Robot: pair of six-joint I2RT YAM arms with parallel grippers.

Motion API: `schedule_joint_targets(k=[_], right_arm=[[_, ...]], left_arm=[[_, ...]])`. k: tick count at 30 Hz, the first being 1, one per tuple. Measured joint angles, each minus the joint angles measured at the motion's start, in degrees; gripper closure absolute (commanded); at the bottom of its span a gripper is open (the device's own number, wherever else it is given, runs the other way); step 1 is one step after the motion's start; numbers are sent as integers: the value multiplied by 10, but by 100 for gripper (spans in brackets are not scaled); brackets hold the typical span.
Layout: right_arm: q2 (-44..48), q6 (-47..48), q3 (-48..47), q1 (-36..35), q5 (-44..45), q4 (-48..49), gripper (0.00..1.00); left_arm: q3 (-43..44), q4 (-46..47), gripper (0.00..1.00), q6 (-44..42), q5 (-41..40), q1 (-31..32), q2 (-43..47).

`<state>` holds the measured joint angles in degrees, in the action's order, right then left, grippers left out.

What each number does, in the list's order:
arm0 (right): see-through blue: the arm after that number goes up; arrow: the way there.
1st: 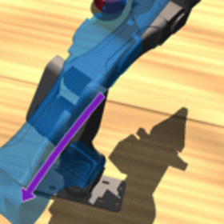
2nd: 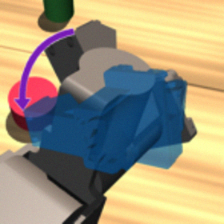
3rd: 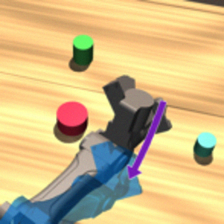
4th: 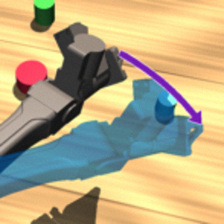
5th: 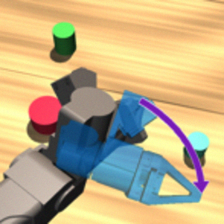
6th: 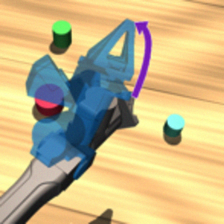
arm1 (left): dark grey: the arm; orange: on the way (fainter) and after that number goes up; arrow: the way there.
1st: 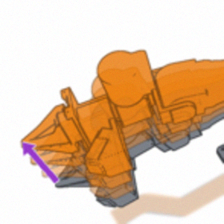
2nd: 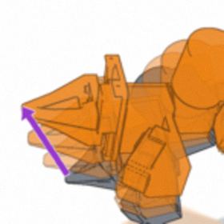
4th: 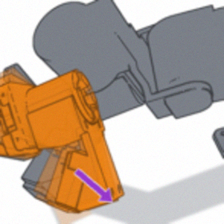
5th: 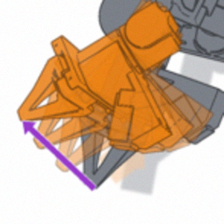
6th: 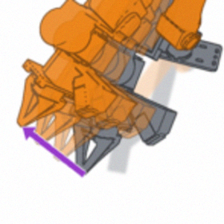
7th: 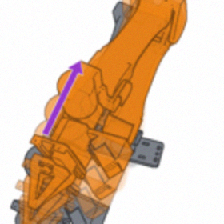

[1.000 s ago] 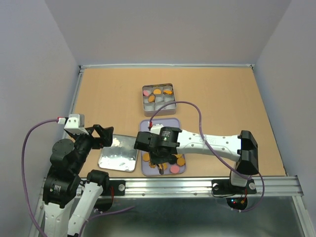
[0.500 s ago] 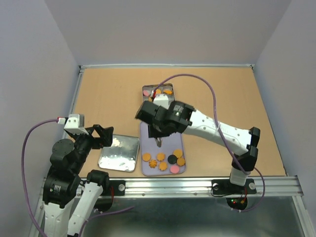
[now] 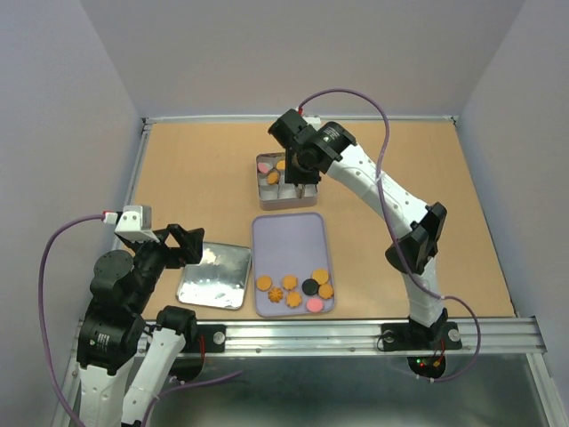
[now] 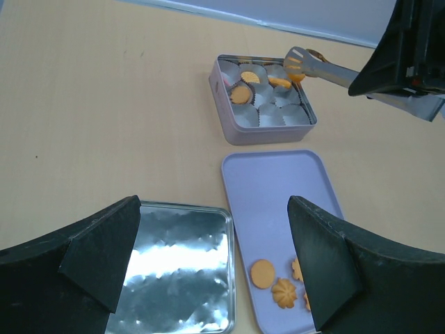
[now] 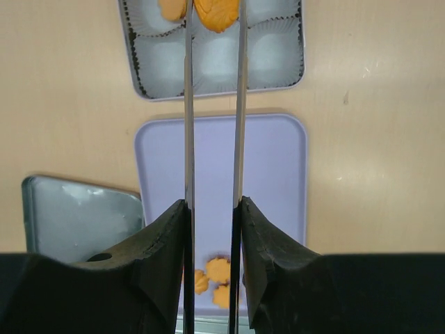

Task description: Pack the cookies

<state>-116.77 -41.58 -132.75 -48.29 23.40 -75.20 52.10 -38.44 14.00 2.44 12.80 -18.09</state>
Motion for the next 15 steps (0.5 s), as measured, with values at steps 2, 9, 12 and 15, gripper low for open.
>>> schedule_joint_targets(k=[2,9,12,15], right_arm=[[-13,12,0,18,-17,7,64],[-55,36,-7,59,-54,29,64],[-67,40,-7,60,-66,37,64],[-75,43,-7,60,-77,43,64]], left_arm=[[0,0,1,0,-2,0,0],[0,0,1,0,-3,0,0],[0,0,1,0,-3,0,0],[0,0,1,0,-3,0,-2]])
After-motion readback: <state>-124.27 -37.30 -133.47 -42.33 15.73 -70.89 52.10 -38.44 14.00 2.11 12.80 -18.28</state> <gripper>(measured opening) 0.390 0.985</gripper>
